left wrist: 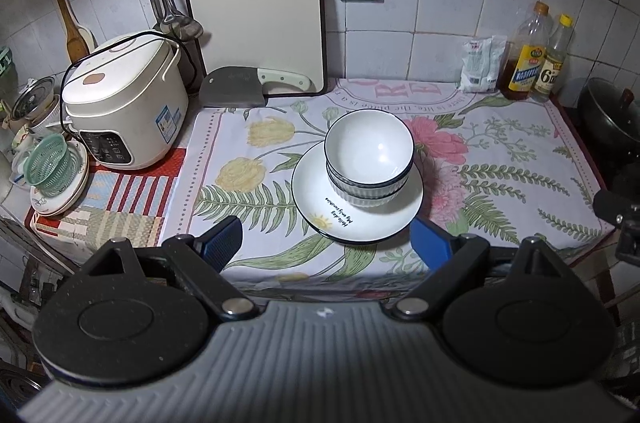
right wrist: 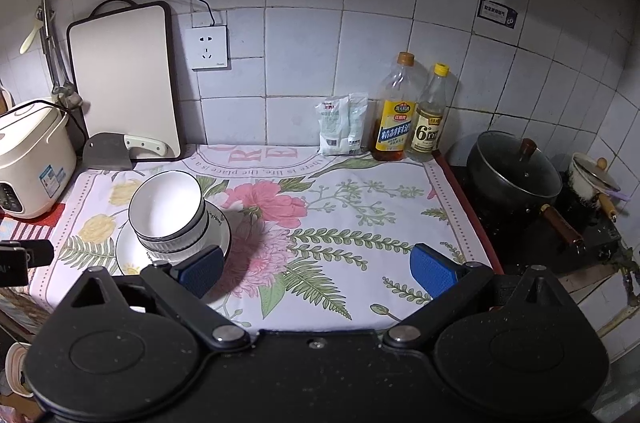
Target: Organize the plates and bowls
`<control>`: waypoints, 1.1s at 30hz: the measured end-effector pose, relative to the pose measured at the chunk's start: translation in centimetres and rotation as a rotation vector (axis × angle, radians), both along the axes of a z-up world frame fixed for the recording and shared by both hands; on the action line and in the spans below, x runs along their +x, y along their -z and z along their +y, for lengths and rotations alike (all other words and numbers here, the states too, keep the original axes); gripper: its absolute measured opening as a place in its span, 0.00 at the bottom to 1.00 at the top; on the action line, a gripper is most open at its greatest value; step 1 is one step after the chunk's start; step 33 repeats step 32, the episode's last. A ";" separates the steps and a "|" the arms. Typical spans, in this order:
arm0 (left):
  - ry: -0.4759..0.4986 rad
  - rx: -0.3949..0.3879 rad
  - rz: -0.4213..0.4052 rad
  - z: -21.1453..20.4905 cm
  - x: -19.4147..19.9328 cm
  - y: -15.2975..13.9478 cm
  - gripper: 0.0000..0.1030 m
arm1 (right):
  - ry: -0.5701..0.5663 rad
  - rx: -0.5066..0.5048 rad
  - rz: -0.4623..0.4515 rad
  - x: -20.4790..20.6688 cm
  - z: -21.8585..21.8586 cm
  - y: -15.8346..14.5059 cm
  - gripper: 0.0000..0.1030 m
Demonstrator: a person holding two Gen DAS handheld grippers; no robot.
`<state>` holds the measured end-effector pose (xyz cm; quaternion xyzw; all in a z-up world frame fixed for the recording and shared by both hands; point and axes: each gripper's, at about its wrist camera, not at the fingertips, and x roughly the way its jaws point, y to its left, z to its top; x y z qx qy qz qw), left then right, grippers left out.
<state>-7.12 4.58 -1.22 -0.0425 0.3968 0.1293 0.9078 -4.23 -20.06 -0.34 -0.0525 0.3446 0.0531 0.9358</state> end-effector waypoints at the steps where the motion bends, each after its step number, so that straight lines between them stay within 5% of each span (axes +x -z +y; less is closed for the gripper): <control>1: -0.001 0.003 -0.005 0.0 0.0 -0.1 0.89 | -0.001 0.001 0.000 0.0 0.0 0.0 0.98; 33: 0.022 0.017 0.008 -0.1 0.7 0.3 0.90 | 0.003 0.003 0.040 1.0 0.2 0.6 0.98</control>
